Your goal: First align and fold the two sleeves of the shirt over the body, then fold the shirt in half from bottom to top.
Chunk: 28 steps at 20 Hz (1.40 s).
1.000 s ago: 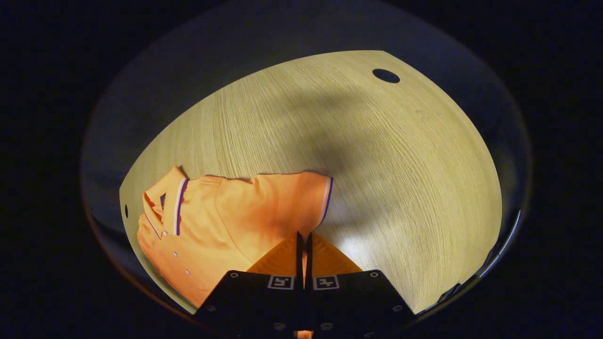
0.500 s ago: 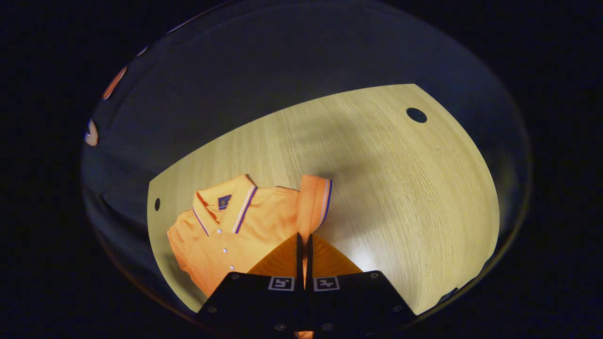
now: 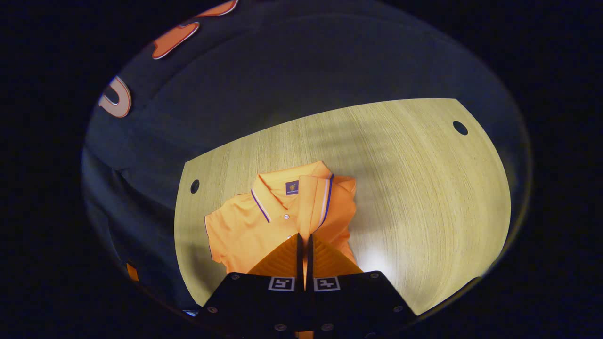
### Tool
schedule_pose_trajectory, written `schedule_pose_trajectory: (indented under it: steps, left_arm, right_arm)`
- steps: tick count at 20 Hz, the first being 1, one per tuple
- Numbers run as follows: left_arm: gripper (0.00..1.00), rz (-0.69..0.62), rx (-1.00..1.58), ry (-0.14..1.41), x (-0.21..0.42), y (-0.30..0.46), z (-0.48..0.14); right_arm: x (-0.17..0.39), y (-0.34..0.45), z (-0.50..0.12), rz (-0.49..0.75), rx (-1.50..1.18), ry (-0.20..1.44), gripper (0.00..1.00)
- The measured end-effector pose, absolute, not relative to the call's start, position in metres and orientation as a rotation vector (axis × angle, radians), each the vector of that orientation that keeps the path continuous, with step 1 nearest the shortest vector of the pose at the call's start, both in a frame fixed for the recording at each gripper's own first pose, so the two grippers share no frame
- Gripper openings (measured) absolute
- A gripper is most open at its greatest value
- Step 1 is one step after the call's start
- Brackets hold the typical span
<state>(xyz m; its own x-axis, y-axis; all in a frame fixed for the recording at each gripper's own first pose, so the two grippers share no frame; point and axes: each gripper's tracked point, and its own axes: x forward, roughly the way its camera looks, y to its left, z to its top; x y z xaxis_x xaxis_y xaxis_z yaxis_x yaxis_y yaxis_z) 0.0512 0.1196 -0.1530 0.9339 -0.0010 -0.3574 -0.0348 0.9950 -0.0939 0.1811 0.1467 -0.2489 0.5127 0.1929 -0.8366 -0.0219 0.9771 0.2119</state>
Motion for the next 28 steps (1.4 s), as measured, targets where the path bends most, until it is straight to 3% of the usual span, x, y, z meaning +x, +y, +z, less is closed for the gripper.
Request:
schedule_pose_trajectory:
  steps: [5,10,14,16,18,19,20,21,23,28]
  left_arm:
    - [0.98,0.009,-0.108,0.397,0.048,0.138,-0.167]
    - [0.98,0.008,-0.125,0.41,0.047,0.151,-0.174]
    - [0.98,0.006,-0.135,0.422,0.047,0.152,-0.177]
    - [0.98,0.004,-0.138,0.427,0.046,0.151,-0.178]
    - [0.98,0.001,-0.14,0.429,0.047,0.151,-0.18]
    - [0.98,-0.002,-0.137,0.43,0.048,0.15,-0.18]
    - [0.98,-0.005,-0.133,0.431,0.049,0.148,-0.18]
    - [0.98,-0.01,-0.127,0.435,0.051,0.145,-0.181]
    - [0.98,-0.02,-0.113,0.447,0.063,0.133,-0.182]
    - [0.98,-0.045,-0.093,0.488,0.087,0.107,-0.189]
  right_arm:
    - [0.175,0.165,-0.268,0.106,0.111,1.052,0.02]
    - [0.167,0.2,-0.275,0.204,0.111,1.06,0.02]
    - [0.163,0.222,-0.275,0.284,0.124,1.047,0.12]
    - [0.161,0.227,-0.276,0.303,0.132,1.046,0.21]
    - [0.161,0.225,-0.272,0.309,0.111,1.024,0.49]
    - [0.162,0.22,-0.271,0.301,0.095,1.011,0.7]
    - [0.163,0.217,-0.269,0.294,0.084,0.996,0.78]
    - [0.163,0.214,-0.268,0.291,0.08,0.983,0.93]
    - [0.163,0.209,-0.259,0.29,0.083,0.949,0.99]
    - [0.164,0.183,-0.242,0.266,0.04,0.859,0.99]
